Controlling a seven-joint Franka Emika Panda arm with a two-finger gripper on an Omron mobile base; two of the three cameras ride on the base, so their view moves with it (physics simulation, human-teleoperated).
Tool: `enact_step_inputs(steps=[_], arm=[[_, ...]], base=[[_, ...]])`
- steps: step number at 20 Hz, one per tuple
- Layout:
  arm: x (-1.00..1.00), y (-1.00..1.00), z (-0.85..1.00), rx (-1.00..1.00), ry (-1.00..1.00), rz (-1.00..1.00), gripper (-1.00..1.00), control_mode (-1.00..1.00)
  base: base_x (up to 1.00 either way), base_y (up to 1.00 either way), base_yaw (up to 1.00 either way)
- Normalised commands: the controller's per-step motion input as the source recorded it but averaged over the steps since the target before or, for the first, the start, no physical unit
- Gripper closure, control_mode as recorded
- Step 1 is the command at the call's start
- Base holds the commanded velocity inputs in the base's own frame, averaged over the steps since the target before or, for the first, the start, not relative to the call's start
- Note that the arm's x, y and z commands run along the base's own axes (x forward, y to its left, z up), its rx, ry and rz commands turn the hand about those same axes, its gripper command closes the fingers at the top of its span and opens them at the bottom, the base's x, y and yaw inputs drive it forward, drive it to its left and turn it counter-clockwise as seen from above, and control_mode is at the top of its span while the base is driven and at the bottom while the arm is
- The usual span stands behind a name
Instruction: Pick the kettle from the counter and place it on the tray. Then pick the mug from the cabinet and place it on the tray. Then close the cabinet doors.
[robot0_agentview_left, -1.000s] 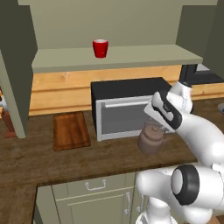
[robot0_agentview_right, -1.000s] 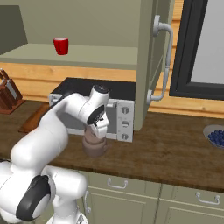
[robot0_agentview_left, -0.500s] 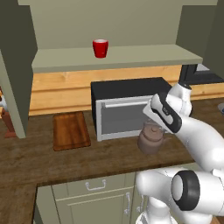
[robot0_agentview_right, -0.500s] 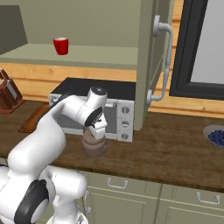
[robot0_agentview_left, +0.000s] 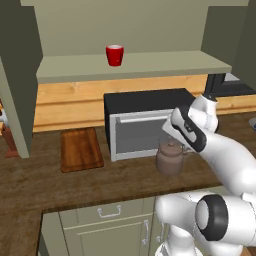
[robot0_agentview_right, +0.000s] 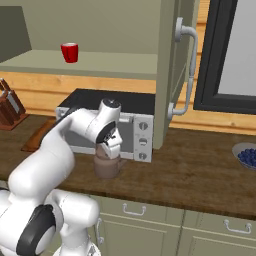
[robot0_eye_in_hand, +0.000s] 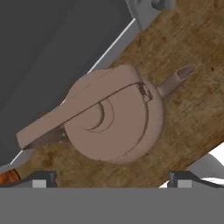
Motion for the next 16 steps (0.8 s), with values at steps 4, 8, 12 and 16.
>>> enact_step_inputs(steps=[4, 8, 12, 16], arm=[[0.0, 0.22, 0.0, -0.28, 0.13, -0.03, -1.0, -1.0], [0.0, 0.14, 0.0, -0.22, 0.01, -0.07, -1.0, -1.0], [0.0, 0.0, 0.0, -0.02, 0.0, -0.03, -1.0, -1.0], [0.0, -0.1, 0.02, 0.01, -0.07, -0.01, -1.0, -1.0]], base=[[0.0, 0.0, 0.0], [0.0, 0.0, 0.0], [0.0, 0.0, 0.0], [0.0, 0.0, 0.0]])
